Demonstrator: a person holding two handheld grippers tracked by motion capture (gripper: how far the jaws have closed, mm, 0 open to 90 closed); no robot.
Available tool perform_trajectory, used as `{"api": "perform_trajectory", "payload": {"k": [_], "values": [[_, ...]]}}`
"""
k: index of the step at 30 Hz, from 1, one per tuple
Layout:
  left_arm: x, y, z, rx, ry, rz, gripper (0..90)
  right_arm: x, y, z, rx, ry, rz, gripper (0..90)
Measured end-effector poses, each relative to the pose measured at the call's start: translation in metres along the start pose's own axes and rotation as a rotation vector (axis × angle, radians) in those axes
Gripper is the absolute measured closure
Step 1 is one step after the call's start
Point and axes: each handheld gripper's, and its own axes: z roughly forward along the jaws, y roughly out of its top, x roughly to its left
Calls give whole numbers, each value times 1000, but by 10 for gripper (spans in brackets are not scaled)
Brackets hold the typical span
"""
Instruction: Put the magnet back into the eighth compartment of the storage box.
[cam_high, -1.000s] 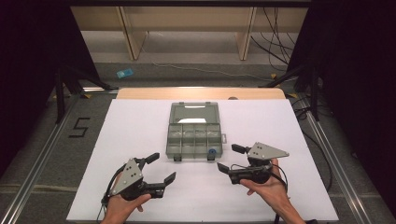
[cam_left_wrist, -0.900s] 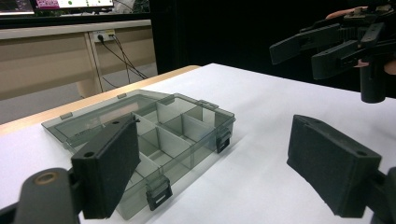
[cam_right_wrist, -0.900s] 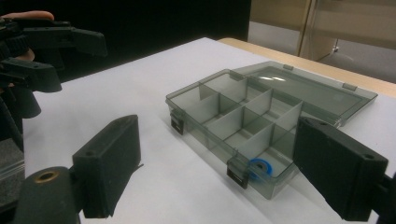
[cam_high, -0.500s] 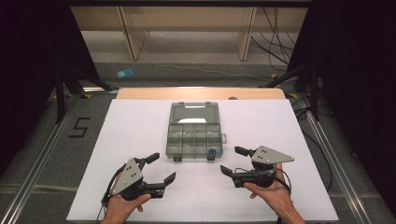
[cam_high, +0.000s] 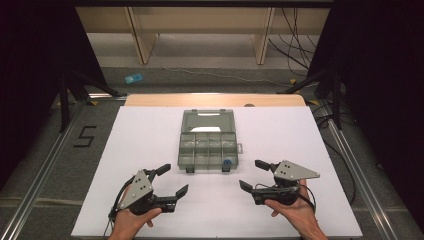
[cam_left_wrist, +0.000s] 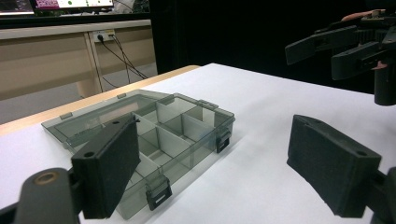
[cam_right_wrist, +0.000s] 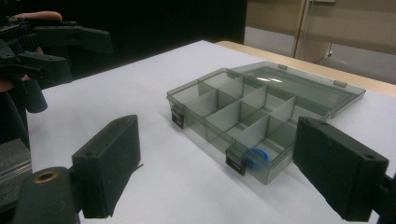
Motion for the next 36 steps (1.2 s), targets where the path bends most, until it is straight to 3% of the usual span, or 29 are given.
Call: {"api": "perform_trajectory", "payload": {"k": [2,3,12,13,16,22,36], "values": [[0,0,0,-1,-1,2,165,-1,-1,0,-19,-8,-16,161],[0,0,0,0,0,0,165,0,-2,-1,-19,-3,2,161],[0,0,-1,11,7,1,165,1,-5,-6,-28,-17,15,159],[0,0,-1,11,7,1,165,0,-5,-7,-33,-34,-3,159],[0,0,-1,12,7,1,165,1,-6,-8,-22,-17,13,159],[0,0,-1,11,7,0,165,2,-8,-13,-10,-33,17,159],[0,0,-1,12,9,4,165,5,-12,-17,-32,-28,16,158]]}}
